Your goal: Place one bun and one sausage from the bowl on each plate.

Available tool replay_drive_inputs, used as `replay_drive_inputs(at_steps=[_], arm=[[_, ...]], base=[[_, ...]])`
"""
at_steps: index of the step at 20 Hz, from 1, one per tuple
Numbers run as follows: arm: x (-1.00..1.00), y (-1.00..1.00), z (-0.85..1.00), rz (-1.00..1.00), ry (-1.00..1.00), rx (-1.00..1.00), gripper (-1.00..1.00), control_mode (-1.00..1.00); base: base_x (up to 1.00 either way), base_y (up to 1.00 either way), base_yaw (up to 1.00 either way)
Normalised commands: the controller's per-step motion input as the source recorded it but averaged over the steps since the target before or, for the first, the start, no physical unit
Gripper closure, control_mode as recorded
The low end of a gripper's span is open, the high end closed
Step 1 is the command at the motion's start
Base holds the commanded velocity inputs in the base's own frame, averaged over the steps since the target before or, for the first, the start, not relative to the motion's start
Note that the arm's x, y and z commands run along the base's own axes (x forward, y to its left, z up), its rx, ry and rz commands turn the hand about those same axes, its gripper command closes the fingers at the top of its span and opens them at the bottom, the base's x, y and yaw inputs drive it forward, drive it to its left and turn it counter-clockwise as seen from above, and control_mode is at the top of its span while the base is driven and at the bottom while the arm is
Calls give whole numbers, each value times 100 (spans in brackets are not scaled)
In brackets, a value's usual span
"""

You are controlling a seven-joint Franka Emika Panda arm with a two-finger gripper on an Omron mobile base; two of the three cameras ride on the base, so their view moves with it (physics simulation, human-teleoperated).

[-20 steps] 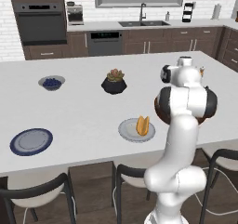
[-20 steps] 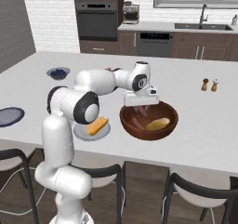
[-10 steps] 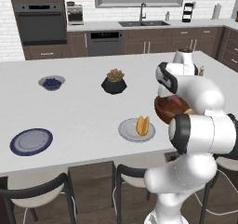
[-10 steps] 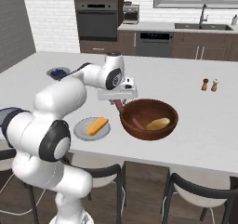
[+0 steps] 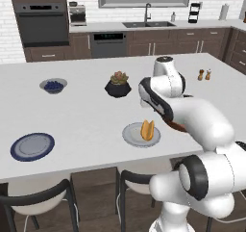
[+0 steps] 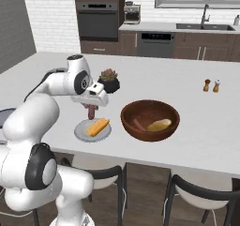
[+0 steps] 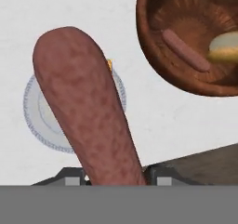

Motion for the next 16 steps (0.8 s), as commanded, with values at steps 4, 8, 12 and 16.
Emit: replay_drive_inputs(at_steps=[4,8,12,16], arm=[[0,100,-18,-59,17,6,100,-100],[39,93,-63,-63,17,3,100,-100],[41,22,-43,-19,15,0,100,-100],[32,-46,-45,0,0,-12,100,-100]], base=[[0,0,0],[0,0,0],[0,0,0],[0,0,0]])
